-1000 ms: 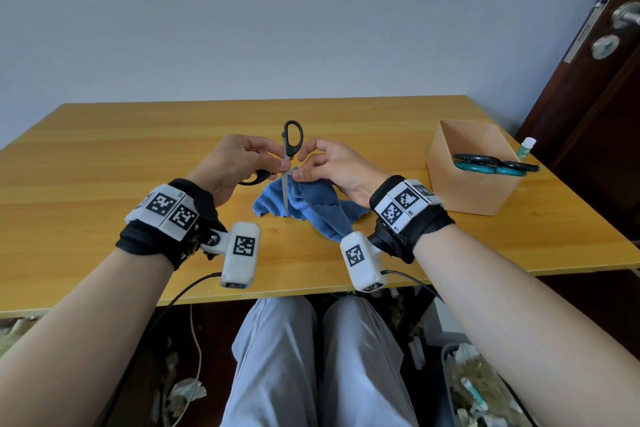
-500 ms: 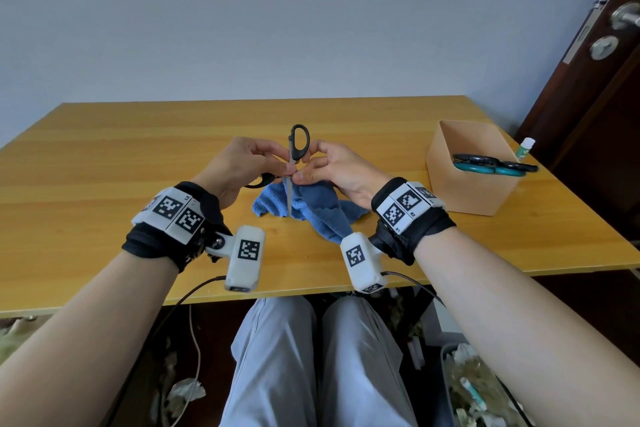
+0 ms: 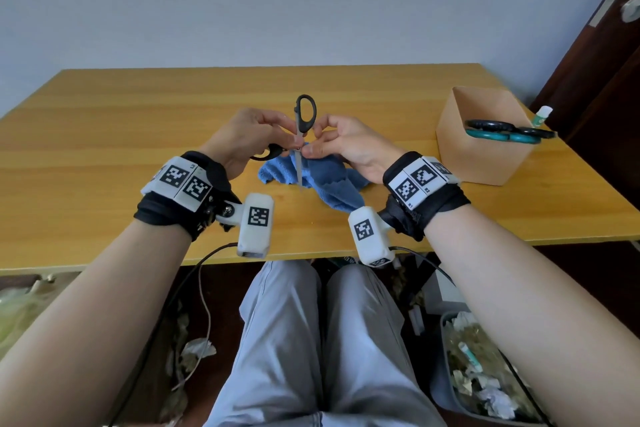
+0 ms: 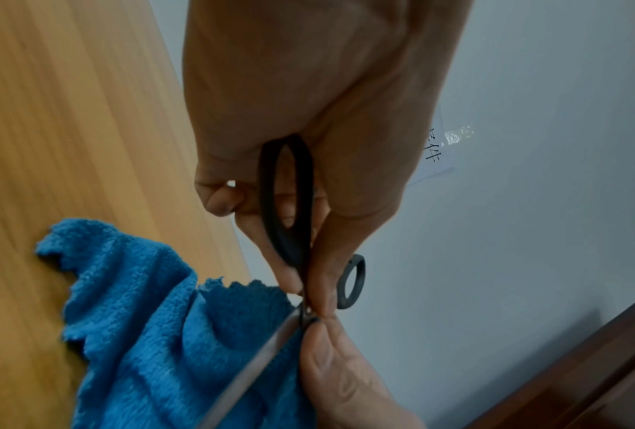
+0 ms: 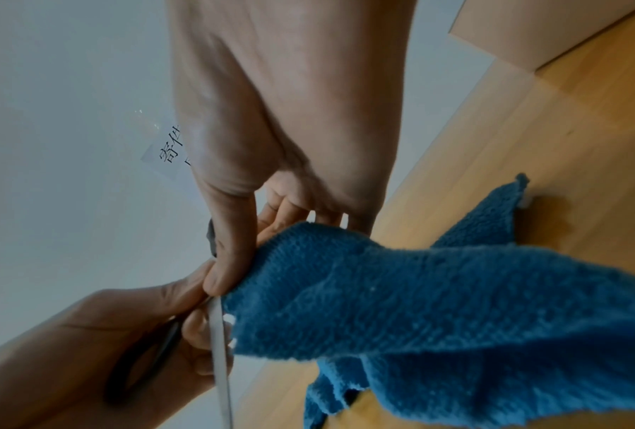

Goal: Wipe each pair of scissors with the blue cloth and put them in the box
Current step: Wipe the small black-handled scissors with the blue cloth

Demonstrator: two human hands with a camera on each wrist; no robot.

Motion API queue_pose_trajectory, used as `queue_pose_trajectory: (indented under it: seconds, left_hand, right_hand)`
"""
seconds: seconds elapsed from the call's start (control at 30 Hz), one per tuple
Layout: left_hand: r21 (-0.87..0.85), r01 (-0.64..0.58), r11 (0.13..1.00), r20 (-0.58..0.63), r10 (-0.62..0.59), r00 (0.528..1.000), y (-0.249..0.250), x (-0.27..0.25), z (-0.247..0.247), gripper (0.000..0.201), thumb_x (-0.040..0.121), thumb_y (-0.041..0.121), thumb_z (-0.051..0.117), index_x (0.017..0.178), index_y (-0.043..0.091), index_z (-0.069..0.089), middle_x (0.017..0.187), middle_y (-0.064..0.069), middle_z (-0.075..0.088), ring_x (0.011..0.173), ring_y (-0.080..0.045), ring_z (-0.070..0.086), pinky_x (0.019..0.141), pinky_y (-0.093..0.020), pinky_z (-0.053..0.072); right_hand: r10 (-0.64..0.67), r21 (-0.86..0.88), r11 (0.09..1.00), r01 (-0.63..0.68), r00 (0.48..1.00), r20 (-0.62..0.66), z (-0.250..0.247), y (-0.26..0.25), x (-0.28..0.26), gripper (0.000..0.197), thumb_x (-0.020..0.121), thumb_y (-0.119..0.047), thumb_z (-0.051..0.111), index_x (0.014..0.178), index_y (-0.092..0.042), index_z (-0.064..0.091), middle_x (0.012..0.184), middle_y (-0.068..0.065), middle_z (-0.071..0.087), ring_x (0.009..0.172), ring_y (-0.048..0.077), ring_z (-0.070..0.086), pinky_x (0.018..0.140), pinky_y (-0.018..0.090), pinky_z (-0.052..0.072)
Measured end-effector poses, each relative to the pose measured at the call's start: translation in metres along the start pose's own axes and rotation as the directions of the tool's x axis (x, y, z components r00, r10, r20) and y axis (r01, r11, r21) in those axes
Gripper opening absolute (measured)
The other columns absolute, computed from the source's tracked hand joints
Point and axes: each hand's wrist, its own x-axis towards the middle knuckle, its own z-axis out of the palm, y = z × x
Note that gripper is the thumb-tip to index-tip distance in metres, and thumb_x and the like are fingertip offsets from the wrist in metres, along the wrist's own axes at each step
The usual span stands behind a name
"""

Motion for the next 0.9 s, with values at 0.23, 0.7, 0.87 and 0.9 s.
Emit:
queue_pose_trajectory:
  seconds: [0.23, 0.7, 0.87, 0.9]
  left_hand:
    - [0.001, 0.002, 1.000, 0.020, -0.002, 1.000, -0.002, -0.001, -0.003, 0.017, 0.083, 0.003, 0.077, 0.098, 0.006, 0.071, 0.055, 0.008, 0.062, 0.060, -0.012, 0.057, 0.066, -0.026, 0.036]
    - [-0.018, -0.011, 1.000, 0.030, 0.011, 0.999, 0.000, -0.004, -0.014, 0.012, 0.081, 0.006, 0.079, 0.088, 0.014, 0.073, 0.057, 0.004, 0.061, 0.067, -0.016, 0.056, 0.084, -0.038, 0.036]
    - [-0.009, -0.010, 1.000, 0.050, 0.011, 0.999, 0.006, -0.004, -0.009, 0.015, 0.081, 0.005, 0.079, 0.093, 0.009, 0.071, 0.056, 0.006, 0.062, 0.064, -0.015, 0.054, 0.081, -0.037, 0.033]
    - [-0.010, -0.010, 1.000, 0.053, 0.011, 0.999, 0.007, -0.003, -0.008, 0.016, 0.080, 0.005, 0.079, 0.094, 0.008, 0.071, 0.057, 0.006, 0.062, 0.064, -0.015, 0.054, 0.081, -0.037, 0.032]
  right_hand:
    - [-0.016, 0.004, 1.000, 0.016, 1.000, 0.023, 0.001, 0.002, -0.003, 0.035, 0.083, 0.009, 0.070, 0.085, -0.015, 0.045, 0.066, 0.003, 0.068, 0.075, 0.020, 0.067, 0.071, 0.029, 0.055]
    - [-0.020, -0.031, 0.999, 0.021, 0.999, 0.031, -0.002, 0.000, -0.001, 0.035, 0.084, 0.009, 0.069, 0.084, -0.015, 0.044, 0.065, 0.002, 0.064, 0.070, 0.015, 0.065, 0.071, 0.023, 0.053]
    - [-0.014, -0.072, 0.997, 0.021, 0.996, 0.087, 0.000, -0.009, 0.000, 0.032, 0.083, 0.007, 0.072, 0.094, -0.013, 0.049, 0.067, -0.001, 0.068, 0.081, 0.020, 0.067, 0.081, 0.032, 0.054]
    - [-0.017, -0.056, 0.998, 0.021, 0.996, 0.082, 0.000, -0.009, 0.000, 0.032, 0.083, 0.007, 0.071, 0.093, -0.014, 0.048, 0.068, 0.000, 0.068, 0.082, 0.022, 0.066, 0.080, 0.033, 0.054]
